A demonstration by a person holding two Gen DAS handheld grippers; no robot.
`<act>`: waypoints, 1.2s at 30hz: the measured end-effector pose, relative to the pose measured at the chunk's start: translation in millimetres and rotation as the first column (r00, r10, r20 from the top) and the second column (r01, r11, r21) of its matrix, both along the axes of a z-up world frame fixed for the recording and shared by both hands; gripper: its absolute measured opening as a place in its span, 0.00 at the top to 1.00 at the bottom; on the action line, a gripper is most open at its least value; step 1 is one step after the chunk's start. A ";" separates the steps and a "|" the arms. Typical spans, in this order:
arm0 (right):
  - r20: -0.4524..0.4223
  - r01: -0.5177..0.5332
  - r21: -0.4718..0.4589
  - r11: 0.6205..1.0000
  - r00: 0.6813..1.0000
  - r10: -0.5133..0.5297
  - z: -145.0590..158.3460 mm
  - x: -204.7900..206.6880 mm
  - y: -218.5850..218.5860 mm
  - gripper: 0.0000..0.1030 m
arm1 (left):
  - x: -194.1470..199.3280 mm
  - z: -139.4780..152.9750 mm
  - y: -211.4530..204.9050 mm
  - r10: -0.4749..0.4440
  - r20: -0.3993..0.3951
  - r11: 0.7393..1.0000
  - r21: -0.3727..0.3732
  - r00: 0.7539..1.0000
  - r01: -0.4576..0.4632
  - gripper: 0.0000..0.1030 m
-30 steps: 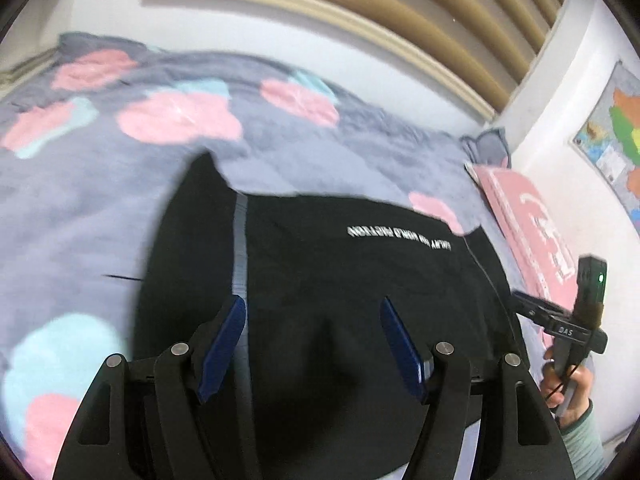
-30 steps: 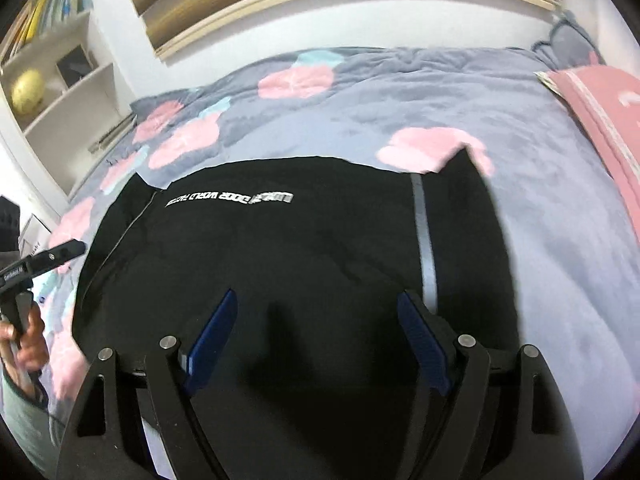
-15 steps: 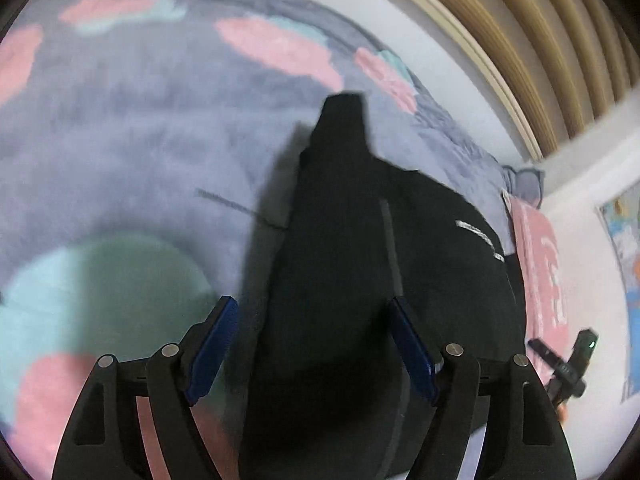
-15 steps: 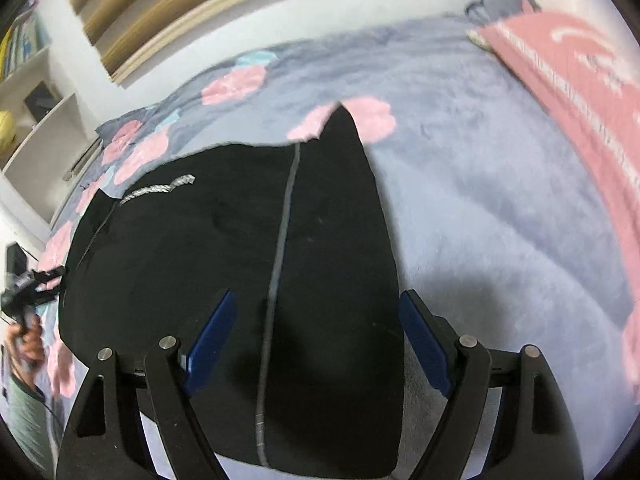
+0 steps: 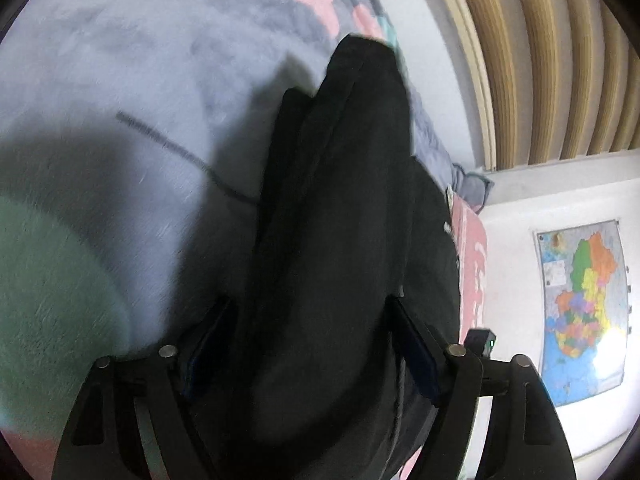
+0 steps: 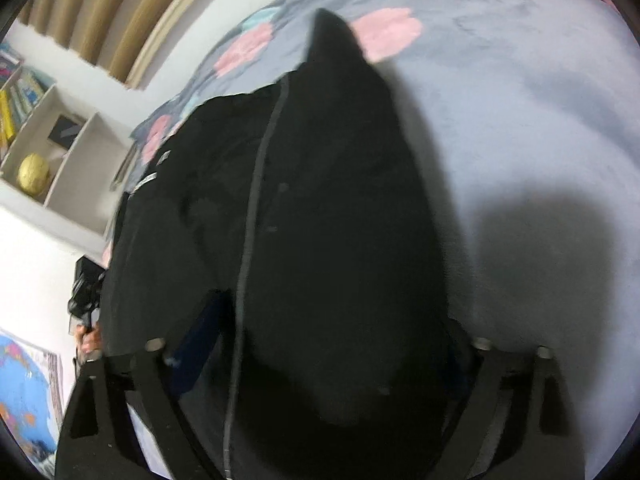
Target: Fold large clothes
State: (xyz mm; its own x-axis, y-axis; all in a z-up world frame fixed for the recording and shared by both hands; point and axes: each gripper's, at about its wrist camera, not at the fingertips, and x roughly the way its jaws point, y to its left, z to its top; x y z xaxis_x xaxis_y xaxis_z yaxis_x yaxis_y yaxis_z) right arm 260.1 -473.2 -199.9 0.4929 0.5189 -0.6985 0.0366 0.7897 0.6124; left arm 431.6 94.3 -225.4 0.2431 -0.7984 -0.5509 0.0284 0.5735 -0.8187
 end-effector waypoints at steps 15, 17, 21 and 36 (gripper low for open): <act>-0.031 -0.096 0.057 0.994 0.995 0.097 -9.7 26.6 19.6 0.22 | 0.9 2.5 -22.2 0.003 -0.011 0.999 0.036 1.000 -0.003 0.45; 0.033 -0.092 0.031 0.995 0.995 0.091 6.0 11.7 20.8 0.43 | -12.5 20.6 -24.7 0.000 0.068 0.997 0.072 0.998 -0.005 0.61; 0.131 -0.086 0.006 0.996 0.988 0.085 24.0 7.6 32.3 0.56 | -48.4 67.6 -25.9 0.003 0.195 1.000 0.019 0.981 -0.007 0.67; 0.223 -0.123 -0.167 0.978 0.962 0.159 23.5 23.6 73.1 0.57 | -241.7 202.6 22.0 -0.069 0.355 0.998 0.024 0.932 0.065 0.66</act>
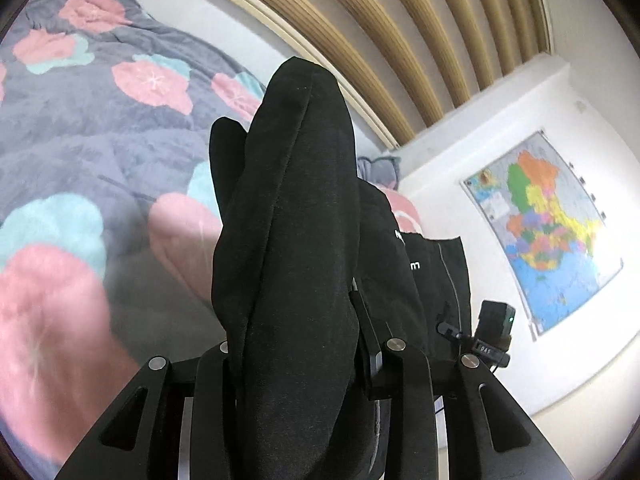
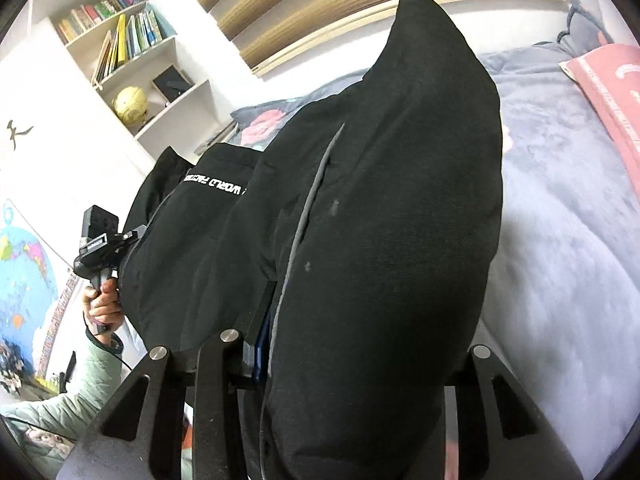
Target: Fold large clothes
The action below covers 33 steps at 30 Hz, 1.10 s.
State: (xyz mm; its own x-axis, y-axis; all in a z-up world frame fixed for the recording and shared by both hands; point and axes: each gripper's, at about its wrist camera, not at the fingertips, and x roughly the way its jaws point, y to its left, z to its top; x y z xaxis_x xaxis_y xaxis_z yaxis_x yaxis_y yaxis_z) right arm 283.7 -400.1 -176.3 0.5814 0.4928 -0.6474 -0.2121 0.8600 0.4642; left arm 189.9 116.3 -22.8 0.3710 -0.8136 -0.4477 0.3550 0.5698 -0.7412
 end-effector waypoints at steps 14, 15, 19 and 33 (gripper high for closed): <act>-0.296 0.172 0.022 0.985 0.942 -0.158 -160.1 -28.3 -23.3 0.42 | -34.1 -188.6 44.3 0.101 -0.319 0.992 -0.044 0.942 -0.122 0.54; -0.318 0.227 0.109 0.968 0.930 -0.182 -169.8 -35.0 -38.5 0.41 | -34.4 -199.6 53.6 0.092 -0.354 0.983 -0.115 0.931 -0.141 0.54; -0.319 0.303 0.152 0.941 0.916 -0.244 -164.5 -59.6 -67.3 0.32 | -42.6 -192.9 93.9 0.104 -0.344 0.977 -0.143 0.933 -0.161 0.54; -0.110 0.160 -0.202 0.966 0.977 -0.185 -59.6 -40.0 113.1 0.27 | -123.2 -41.5 -42.9 -0.014 0.171 0.933 0.357 0.985 -0.048 0.40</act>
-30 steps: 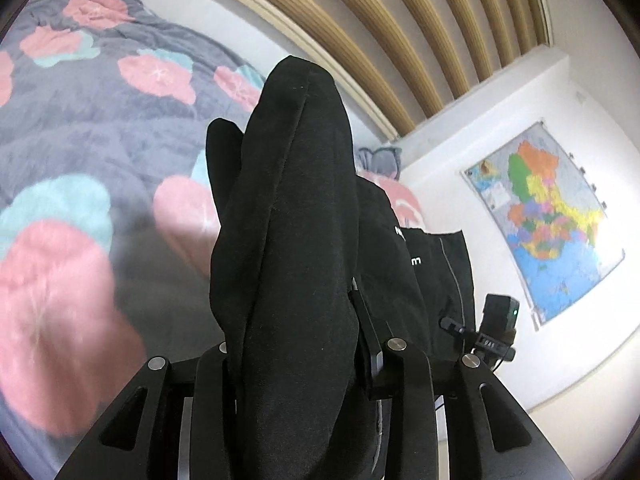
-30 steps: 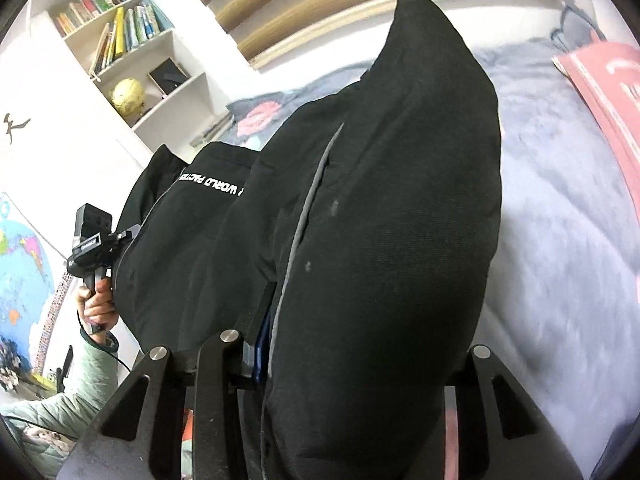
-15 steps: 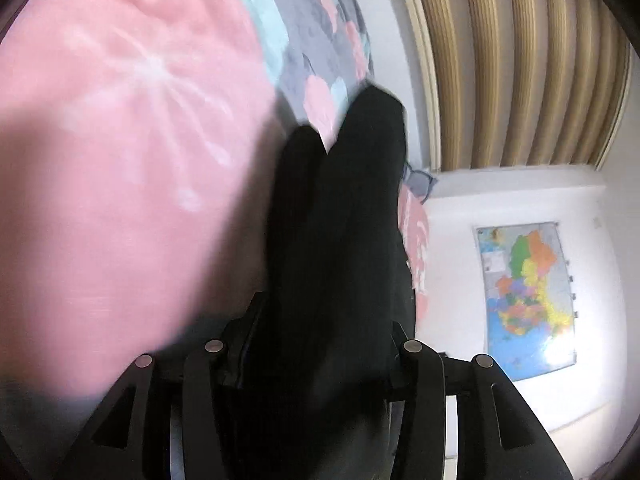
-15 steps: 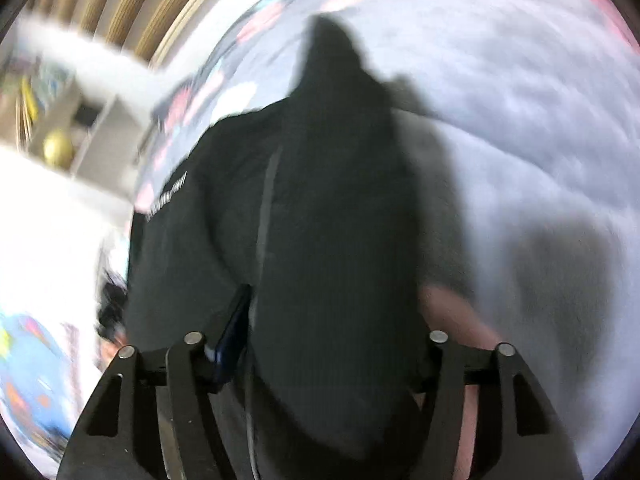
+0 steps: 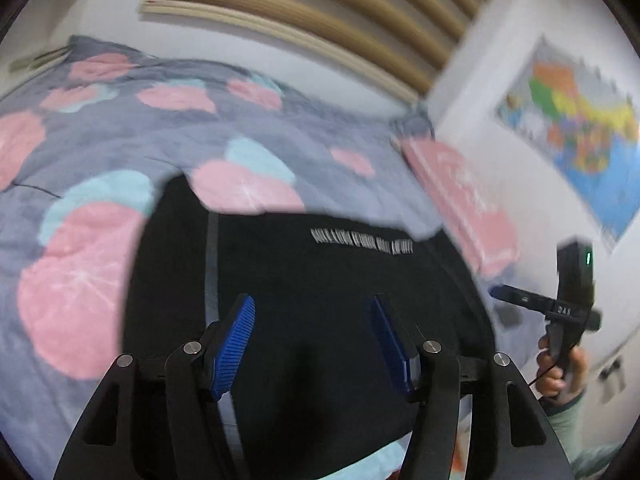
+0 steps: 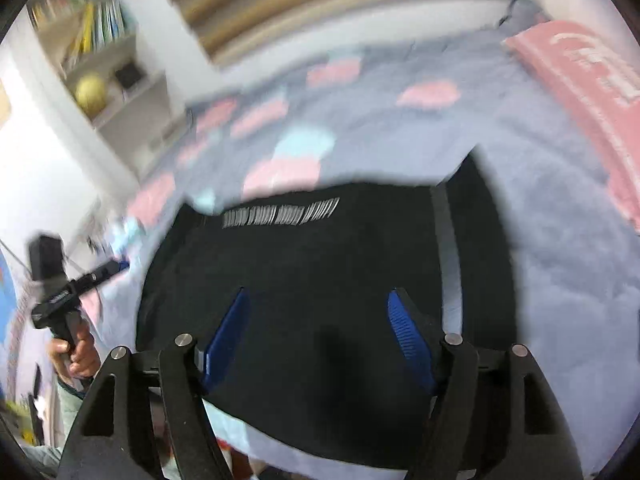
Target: Fold large clothes
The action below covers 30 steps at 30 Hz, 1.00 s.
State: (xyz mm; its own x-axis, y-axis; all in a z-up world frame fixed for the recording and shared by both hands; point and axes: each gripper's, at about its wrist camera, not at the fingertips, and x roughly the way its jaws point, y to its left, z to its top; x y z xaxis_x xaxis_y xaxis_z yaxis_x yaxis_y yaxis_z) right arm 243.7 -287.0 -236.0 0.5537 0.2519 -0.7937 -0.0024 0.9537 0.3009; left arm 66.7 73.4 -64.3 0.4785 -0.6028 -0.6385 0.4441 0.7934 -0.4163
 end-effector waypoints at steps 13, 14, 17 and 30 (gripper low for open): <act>-0.030 0.049 -0.104 0.993 0.998 -0.052 -20.6 38.2 25.5 0.27 | -3.4 -38.5 -16.1 0.077 -0.020 0.983 0.169 0.997 -0.072 0.39; -0.002 0.065 -0.108 0.992 0.998 -0.066 -11.8 45.6 24.3 0.27 | -3.7 -30.3 -10.7 0.089 -0.001 0.985 0.147 0.996 -0.088 0.39; -0.011 0.120 -0.084 0.989 0.993 -0.121 -12.9 89.9 13.1 0.27 | 12.6 -28.5 12.2 0.183 -0.010 0.976 0.123 0.983 -0.180 0.39; -0.084 0.166 -0.064 0.984 0.982 -0.171 -84.3 124.7 -3.3 0.18 | 62.3 -80.4 35.4 0.276 -0.171 0.959 0.114 0.946 -0.259 0.39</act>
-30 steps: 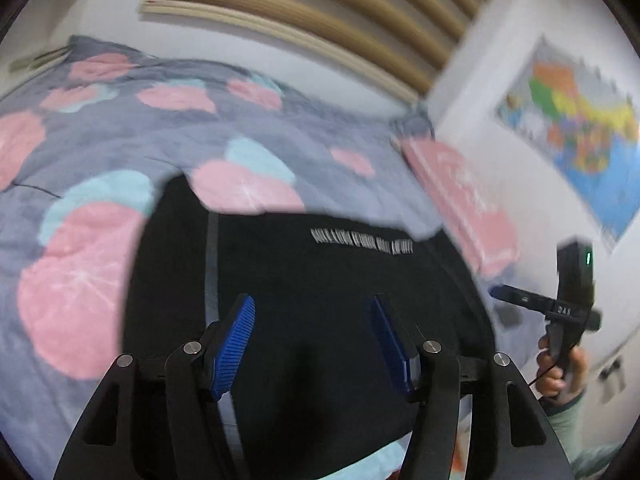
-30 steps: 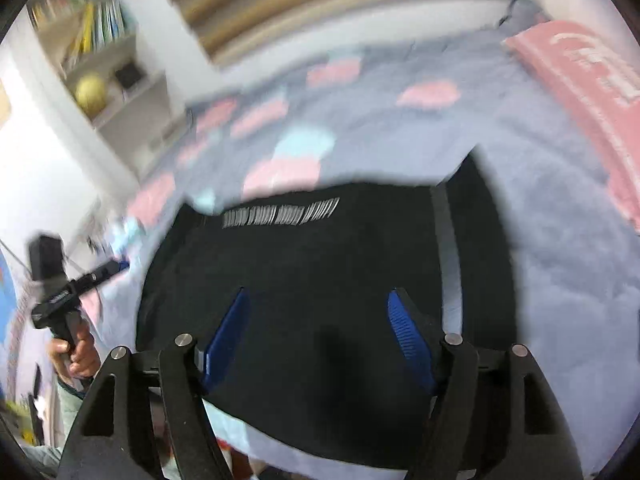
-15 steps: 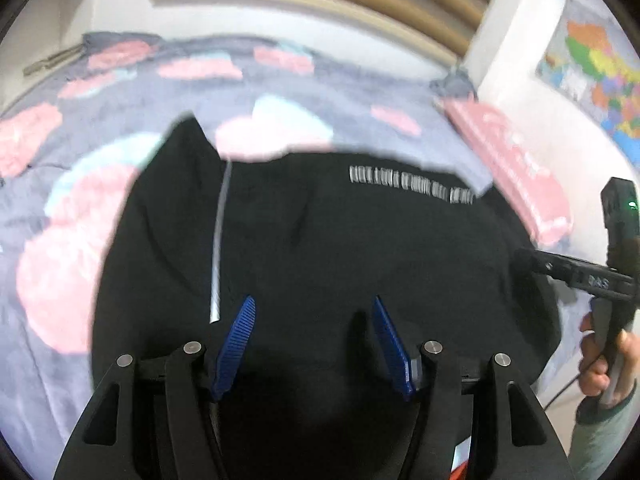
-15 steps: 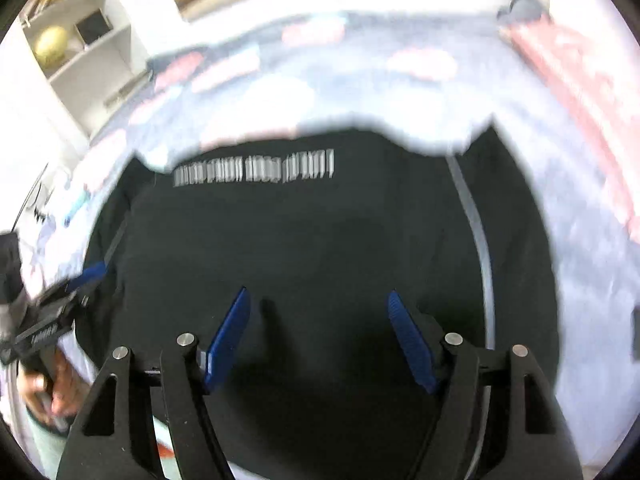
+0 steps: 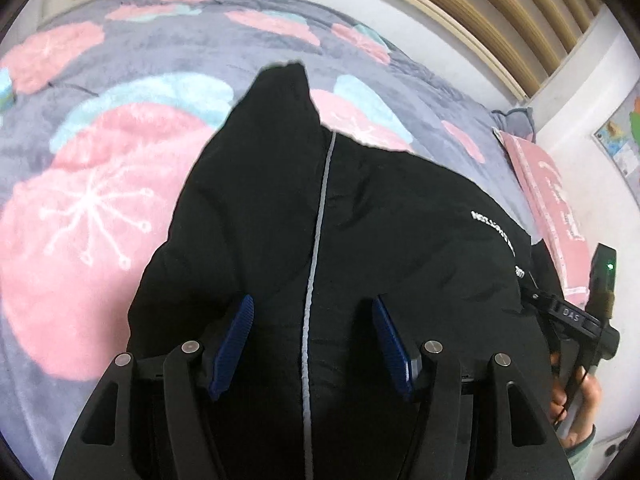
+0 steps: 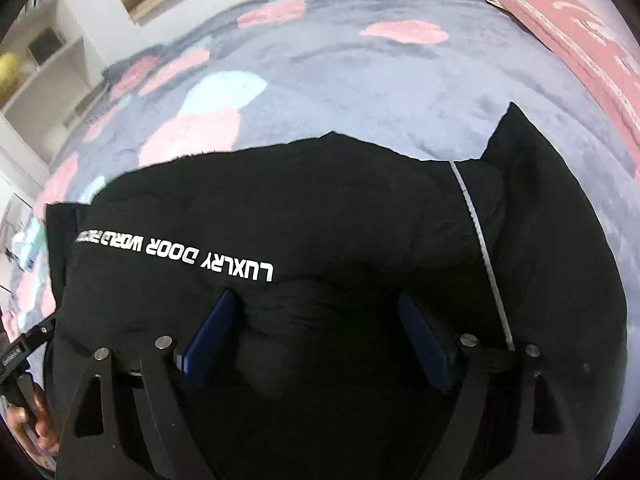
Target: Fold large clothes
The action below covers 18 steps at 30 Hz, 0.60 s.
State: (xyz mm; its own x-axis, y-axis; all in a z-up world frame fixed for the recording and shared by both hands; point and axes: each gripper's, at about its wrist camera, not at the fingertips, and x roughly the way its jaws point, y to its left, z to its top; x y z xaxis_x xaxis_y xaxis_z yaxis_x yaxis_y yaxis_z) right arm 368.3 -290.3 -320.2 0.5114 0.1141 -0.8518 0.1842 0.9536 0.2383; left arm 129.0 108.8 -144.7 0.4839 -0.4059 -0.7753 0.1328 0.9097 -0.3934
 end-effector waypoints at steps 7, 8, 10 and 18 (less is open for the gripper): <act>0.163 0.040 0.041 0.998 0.986 -0.046 81.0 -79.1 2.6 0.17 | -56.3 89.3 -29.2 -0.082 0.230 0.995 0.079 0.970 0.066 0.39; 0.191 0.040 0.025 0.999 0.981 -0.044 96.0 -93.6 1.5 0.17 | -65.2 104.5 -35.8 -0.093 0.270 0.993 0.095 0.958 0.070 0.39; 0.240 0.038 -0.003 0.999 0.970 -0.036 120.6 -116.1 4.3 0.17 | -83.3 129.8 -46.8 -0.113 0.328 0.989 0.127 0.938 0.075 0.39; 0.355 0.033 -0.071 0.997 0.935 -0.006 194.1 -170.0 32.1 0.14 | -148.8 203.9 -68.2 -0.178 0.513 0.972 0.225 0.840 0.068 0.23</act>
